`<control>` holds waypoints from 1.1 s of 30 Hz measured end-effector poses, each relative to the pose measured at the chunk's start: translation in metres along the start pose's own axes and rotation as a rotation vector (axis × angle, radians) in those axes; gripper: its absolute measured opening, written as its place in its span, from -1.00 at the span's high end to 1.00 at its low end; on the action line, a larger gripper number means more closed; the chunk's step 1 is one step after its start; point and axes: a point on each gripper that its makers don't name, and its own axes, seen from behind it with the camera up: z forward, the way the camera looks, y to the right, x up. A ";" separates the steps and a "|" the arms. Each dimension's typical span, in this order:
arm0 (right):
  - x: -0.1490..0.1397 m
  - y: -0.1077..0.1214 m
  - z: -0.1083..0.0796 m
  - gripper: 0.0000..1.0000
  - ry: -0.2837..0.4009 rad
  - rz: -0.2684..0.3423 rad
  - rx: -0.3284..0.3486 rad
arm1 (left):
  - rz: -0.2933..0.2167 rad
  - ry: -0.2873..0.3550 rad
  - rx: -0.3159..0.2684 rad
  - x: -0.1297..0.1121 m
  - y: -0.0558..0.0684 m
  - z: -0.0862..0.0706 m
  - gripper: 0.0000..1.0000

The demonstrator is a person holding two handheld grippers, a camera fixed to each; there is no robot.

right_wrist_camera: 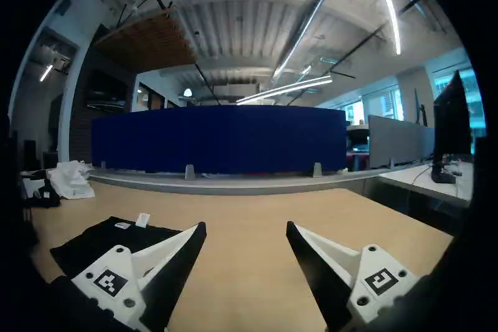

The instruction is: Fold towel

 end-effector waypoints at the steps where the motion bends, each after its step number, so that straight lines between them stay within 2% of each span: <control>1: 0.004 0.000 0.000 -1.00 0.001 0.001 -0.003 | -0.008 0.001 0.004 0.003 -0.002 0.000 -0.89; 6: 0.032 -0.004 -0.004 -1.00 0.012 -0.020 -0.010 | -0.043 0.007 0.020 0.025 -0.007 -0.001 -0.89; 11: 0.065 -0.009 -0.007 -1.00 -0.003 -0.037 -0.012 | -0.051 -0.016 0.047 0.056 -0.013 -0.004 -0.89; 17: 0.108 -0.014 -0.015 -1.00 -0.015 -0.033 -0.008 | -0.058 -0.029 0.054 0.102 -0.009 -0.009 -0.89; 21: 0.133 -0.015 -0.021 -1.00 -0.020 -0.027 -0.003 | -0.066 -0.036 0.042 0.132 -0.002 -0.011 -0.89; 25: 0.157 -0.012 -0.026 -1.00 -0.024 -0.023 0.000 | -0.041 -0.056 0.021 0.154 0.010 -0.016 -0.89; 33: 0.186 -0.007 -0.032 -1.00 -0.045 -0.028 0.018 | 0.022 -0.110 -0.034 0.174 0.032 -0.022 -0.89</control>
